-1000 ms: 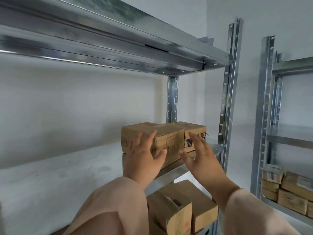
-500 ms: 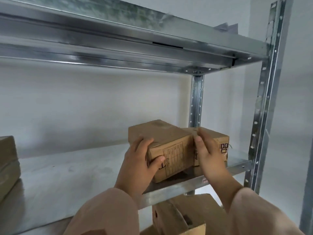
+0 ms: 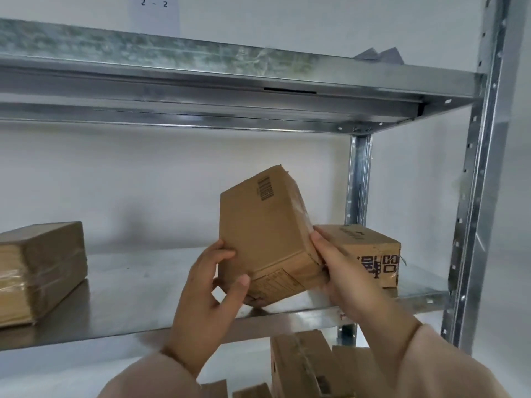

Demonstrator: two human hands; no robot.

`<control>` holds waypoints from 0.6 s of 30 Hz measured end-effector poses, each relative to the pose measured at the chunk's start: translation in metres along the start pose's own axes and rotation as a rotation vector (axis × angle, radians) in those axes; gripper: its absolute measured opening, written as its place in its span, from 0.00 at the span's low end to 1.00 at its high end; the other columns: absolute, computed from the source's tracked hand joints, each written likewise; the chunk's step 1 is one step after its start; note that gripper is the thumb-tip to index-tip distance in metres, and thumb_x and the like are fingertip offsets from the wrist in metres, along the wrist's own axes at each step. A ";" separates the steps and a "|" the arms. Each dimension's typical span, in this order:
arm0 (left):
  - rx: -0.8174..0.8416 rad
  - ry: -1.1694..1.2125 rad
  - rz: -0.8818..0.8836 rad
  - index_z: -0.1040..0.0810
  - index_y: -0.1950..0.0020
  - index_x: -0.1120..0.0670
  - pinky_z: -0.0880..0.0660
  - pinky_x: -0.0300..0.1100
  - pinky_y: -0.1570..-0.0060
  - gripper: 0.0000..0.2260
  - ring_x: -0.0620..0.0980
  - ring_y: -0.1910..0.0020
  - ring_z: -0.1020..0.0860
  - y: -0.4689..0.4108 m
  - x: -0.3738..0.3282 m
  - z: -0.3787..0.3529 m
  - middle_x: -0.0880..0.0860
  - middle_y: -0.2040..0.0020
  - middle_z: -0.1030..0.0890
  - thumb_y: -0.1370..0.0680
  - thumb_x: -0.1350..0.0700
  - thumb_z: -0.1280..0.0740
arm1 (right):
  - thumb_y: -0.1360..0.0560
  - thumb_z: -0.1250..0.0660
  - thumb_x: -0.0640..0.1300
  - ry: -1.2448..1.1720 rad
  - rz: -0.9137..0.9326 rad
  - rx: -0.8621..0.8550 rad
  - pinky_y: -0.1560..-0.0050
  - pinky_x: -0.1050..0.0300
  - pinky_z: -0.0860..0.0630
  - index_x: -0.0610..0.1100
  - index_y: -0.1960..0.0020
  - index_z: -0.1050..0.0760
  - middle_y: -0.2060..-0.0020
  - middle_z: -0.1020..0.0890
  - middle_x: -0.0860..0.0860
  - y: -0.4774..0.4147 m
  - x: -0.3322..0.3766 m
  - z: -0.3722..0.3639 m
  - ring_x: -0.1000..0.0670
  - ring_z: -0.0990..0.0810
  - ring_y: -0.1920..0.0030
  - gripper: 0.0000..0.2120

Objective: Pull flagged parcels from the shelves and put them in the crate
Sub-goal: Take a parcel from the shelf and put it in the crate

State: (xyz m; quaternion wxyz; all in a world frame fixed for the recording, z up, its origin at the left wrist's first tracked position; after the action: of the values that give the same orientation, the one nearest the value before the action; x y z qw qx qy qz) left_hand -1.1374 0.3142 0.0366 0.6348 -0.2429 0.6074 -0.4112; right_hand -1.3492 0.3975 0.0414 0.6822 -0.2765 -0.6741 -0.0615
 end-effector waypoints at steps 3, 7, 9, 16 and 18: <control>0.017 0.142 0.215 0.28 0.39 0.35 0.26 0.30 0.51 0.25 0.39 0.40 0.24 -0.012 -0.012 0.001 0.36 0.38 0.26 0.33 0.29 0.33 | 0.39 0.32 0.70 0.124 0.151 -0.060 0.52 0.67 0.27 0.60 0.30 0.34 0.38 0.23 0.56 0.007 0.015 -0.007 0.56 0.22 0.43 0.40; 0.133 0.178 0.413 0.40 0.27 0.36 0.24 0.49 0.39 0.46 0.50 0.35 0.26 -0.019 -0.020 -0.015 0.46 0.30 0.33 0.42 0.27 0.31 | 0.36 0.27 0.61 0.150 0.350 -0.002 0.45 0.65 0.23 0.57 0.27 0.38 0.36 0.26 0.60 0.018 0.034 -0.031 0.61 0.25 0.39 0.41; 0.128 0.237 0.422 0.43 0.25 0.38 0.24 0.50 0.39 0.46 0.50 0.37 0.25 -0.020 -0.026 -0.018 0.45 0.31 0.30 0.40 0.32 0.27 | 0.34 0.27 0.57 0.154 0.414 0.019 0.44 0.65 0.24 0.57 0.26 0.40 0.37 0.27 0.63 0.025 0.041 -0.040 0.65 0.26 0.40 0.40; -0.028 0.133 0.234 0.24 0.45 0.27 0.22 0.41 0.49 0.14 0.45 0.48 0.18 -0.020 -0.035 0.010 0.41 0.46 0.17 0.21 0.50 0.35 | 0.20 0.38 0.43 0.042 0.466 0.147 0.41 0.68 0.27 0.56 0.26 0.38 0.36 0.24 0.61 0.038 0.037 -0.061 0.61 0.26 0.37 0.25; -0.129 0.044 0.244 0.29 0.39 0.31 0.22 0.47 0.44 0.16 0.45 0.46 0.19 -0.015 -0.029 0.022 0.42 0.45 0.18 0.20 0.52 0.36 | 0.21 0.40 0.49 0.042 0.429 0.185 0.41 0.72 0.30 0.61 0.27 0.39 0.32 0.29 0.63 0.040 0.029 -0.068 0.63 0.30 0.33 0.24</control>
State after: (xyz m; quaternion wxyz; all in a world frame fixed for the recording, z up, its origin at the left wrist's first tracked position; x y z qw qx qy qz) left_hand -1.1169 0.3254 0.0689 0.6497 -0.1986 0.6712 -0.2964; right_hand -1.2680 0.4078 0.0611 0.7160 -0.3485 -0.5881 0.1413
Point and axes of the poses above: each hand's wrist, its own y-axis away from the middle knuckle, its own z-axis out of the back of the hand, x = y × z, the point moved 9 cm from there along -y, towards the middle knuckle
